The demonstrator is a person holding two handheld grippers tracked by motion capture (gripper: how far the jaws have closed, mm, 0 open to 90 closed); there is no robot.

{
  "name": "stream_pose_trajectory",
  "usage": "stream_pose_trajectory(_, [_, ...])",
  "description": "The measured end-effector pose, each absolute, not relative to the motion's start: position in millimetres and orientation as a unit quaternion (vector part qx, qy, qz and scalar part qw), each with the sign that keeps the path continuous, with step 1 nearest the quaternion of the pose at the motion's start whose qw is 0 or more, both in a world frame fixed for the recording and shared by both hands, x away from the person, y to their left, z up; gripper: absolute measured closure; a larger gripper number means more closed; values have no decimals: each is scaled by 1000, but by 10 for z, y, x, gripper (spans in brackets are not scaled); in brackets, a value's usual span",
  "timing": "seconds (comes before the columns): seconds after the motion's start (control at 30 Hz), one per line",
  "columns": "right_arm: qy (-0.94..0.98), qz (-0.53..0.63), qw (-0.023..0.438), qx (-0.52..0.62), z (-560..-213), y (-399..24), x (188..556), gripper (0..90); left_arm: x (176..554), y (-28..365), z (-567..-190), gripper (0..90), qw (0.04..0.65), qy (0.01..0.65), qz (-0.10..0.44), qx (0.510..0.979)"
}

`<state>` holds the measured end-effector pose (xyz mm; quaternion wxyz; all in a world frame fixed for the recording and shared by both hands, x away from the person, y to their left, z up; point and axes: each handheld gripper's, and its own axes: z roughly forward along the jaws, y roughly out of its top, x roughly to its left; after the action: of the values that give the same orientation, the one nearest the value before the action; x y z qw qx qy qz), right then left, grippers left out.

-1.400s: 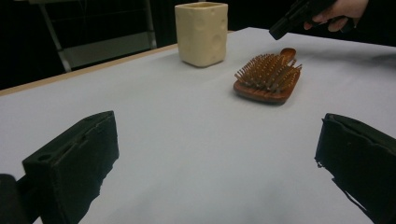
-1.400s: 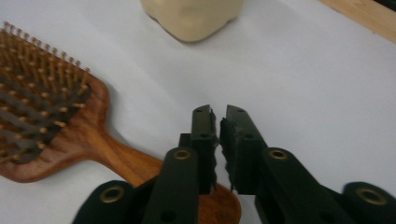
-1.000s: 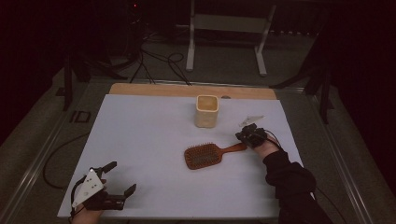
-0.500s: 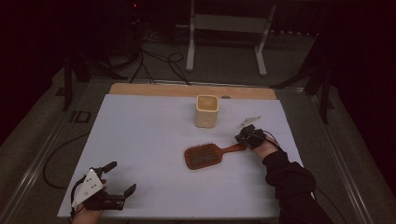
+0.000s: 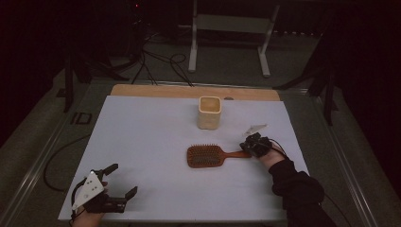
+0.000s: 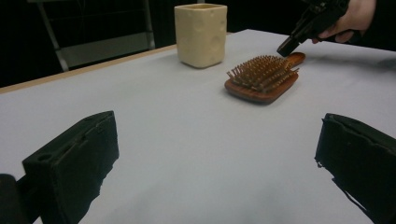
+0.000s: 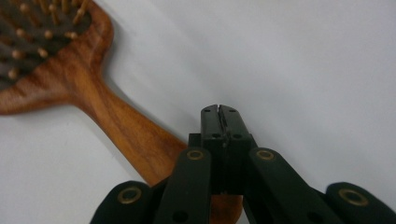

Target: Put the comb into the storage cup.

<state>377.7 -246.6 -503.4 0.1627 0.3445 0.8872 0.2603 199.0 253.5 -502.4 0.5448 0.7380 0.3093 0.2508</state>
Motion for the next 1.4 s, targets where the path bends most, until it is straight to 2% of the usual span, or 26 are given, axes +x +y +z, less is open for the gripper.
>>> stream_pose_trajectory(0.83, [891,269,132,342,-5087,-2539,3232,900,1989,2535,-5021,0,545,311,251,737])
stream_pose_trajectory(1.4, [895,270,132,330,-5021,-2476,3074,900,1985,2527,-5021,0,545,309,252,738])
